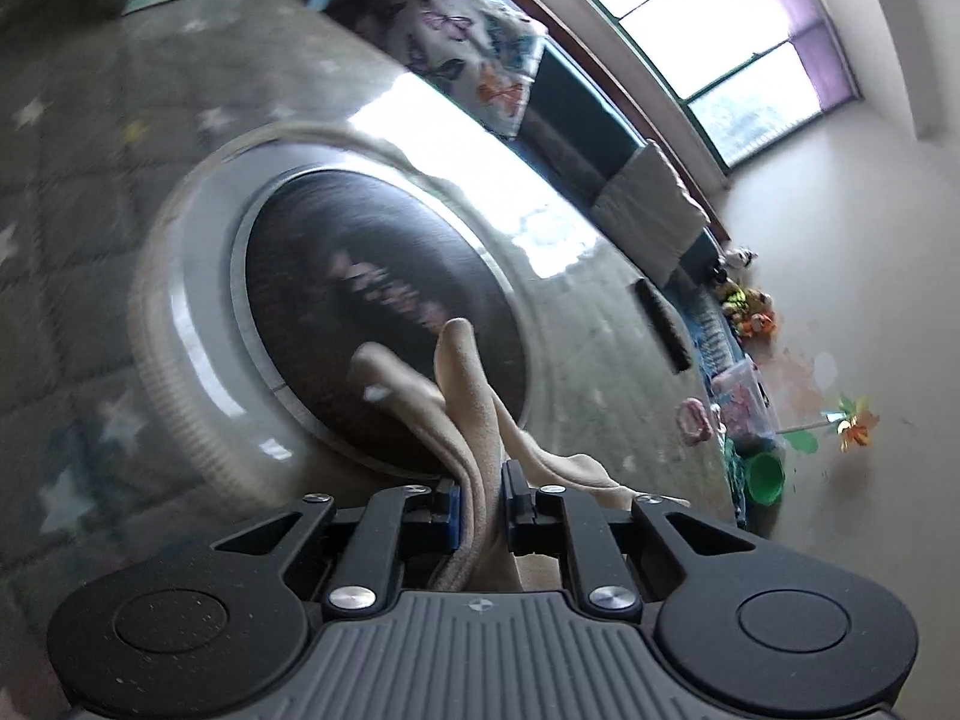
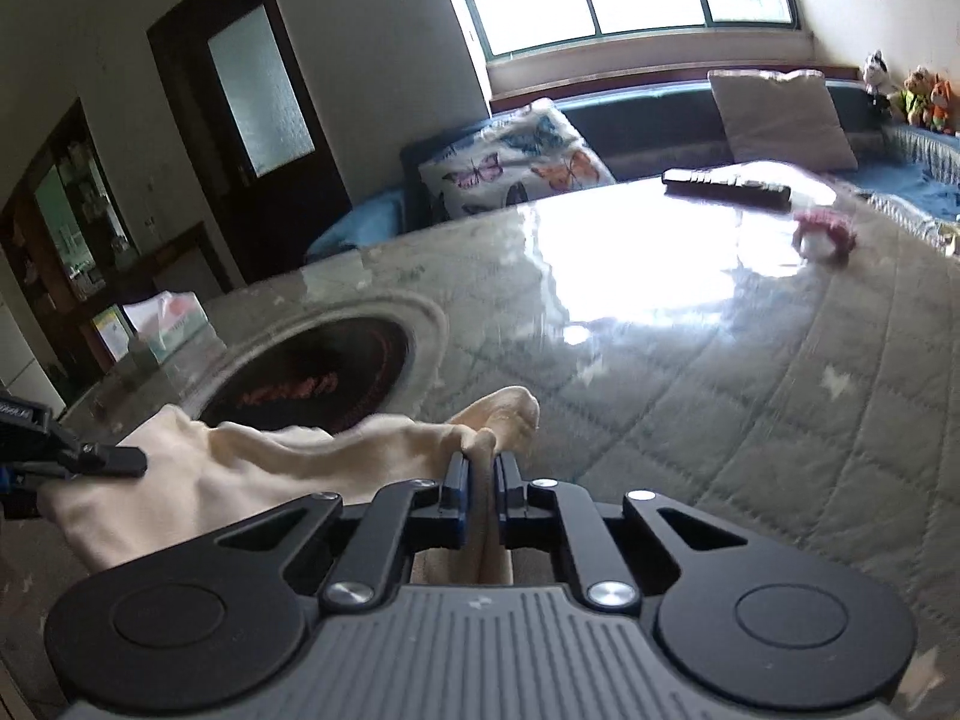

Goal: Fold clothes
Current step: 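Lift the sweatshirt edge with the left gripper while the right gripper grasps the other edge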

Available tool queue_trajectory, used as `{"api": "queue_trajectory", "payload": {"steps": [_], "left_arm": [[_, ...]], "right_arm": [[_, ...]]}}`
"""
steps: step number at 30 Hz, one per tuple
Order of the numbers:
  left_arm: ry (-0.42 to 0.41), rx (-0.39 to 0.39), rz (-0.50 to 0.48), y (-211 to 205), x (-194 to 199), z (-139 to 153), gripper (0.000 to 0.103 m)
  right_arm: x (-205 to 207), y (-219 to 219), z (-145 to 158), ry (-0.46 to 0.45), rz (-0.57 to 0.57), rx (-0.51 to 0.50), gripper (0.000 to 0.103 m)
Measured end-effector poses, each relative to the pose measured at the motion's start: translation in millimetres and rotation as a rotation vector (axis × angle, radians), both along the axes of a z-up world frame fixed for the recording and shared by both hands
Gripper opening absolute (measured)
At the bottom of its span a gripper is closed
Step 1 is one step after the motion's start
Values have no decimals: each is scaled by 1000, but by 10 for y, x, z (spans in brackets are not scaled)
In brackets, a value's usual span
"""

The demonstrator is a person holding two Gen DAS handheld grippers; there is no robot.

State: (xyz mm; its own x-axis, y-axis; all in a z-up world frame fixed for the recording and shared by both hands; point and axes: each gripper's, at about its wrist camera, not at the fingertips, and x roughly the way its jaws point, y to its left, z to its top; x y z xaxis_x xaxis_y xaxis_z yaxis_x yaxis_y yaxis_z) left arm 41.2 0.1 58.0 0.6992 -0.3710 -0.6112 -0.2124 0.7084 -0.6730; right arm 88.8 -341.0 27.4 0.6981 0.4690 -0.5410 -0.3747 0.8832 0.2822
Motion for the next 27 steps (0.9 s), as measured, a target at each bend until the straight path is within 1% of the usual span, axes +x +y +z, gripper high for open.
{"api": "queue_trajectory", "payload": {"steps": [3,6,15,22,27], "left_arm": [[-23,23,-43,-204,156,102,14],[-37,25,-85,-416,310,155,14],[-50,50,-191,-1086,832,282,14],[-60,99,-261,-1530,1200,368,14],[-54,125,-293,-1778,1389,319,14]], "right_arm": [[-19,-98,144,-37,-20,-13,7],[-12,-225,277,-71,-53,-31,7],[199,-656,625,-147,-166,-109,7],[423,-945,733,-168,-242,-152,7],[554,-1126,721,-167,-278,-176,7]]}}
